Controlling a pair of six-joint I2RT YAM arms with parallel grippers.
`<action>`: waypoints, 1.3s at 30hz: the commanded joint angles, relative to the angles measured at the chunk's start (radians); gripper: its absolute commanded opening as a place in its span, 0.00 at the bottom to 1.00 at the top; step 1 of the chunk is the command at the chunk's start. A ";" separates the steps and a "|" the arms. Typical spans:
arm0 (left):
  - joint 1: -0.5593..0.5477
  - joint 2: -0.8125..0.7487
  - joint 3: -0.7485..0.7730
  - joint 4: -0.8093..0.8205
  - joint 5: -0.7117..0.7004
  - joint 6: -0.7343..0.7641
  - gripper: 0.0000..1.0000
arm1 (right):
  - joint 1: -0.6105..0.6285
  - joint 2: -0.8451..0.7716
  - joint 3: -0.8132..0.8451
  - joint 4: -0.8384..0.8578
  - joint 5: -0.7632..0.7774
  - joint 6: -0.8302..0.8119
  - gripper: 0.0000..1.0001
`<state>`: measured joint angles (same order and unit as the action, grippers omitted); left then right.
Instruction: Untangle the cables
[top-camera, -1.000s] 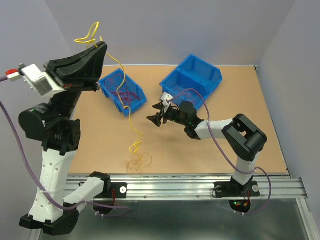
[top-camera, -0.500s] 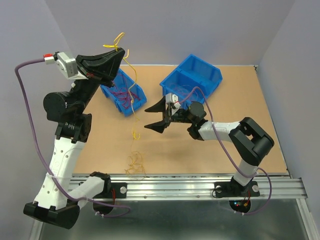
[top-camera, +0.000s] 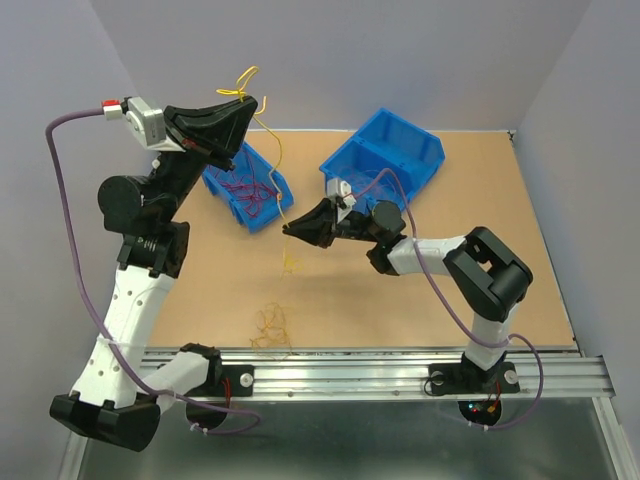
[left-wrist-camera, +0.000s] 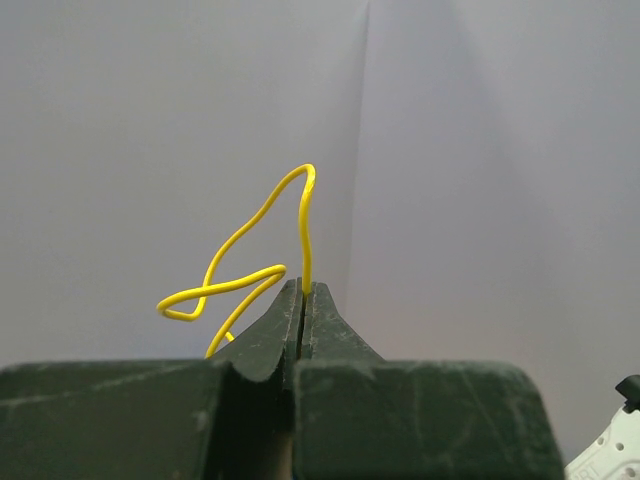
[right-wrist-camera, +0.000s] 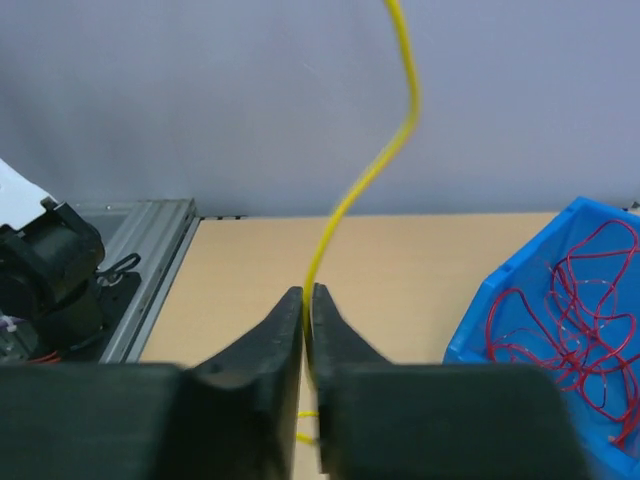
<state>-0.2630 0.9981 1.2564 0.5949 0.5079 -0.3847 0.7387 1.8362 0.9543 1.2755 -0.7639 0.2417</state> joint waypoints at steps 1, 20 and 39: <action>-0.005 0.002 0.008 0.059 0.014 0.000 0.00 | 0.002 -0.009 0.043 0.074 -0.037 0.024 0.02; -0.189 0.476 -0.080 -0.313 -0.039 0.506 0.00 | 0.010 -0.417 -0.146 0.081 -0.065 -0.002 0.00; -0.312 0.143 -0.465 -0.239 0.590 0.604 0.00 | -0.007 -0.670 -0.354 0.071 0.583 -0.202 0.01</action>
<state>-0.5743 1.1831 0.8291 0.2905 0.8597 0.1974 0.7391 1.2095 0.6292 1.2995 -0.3233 0.0776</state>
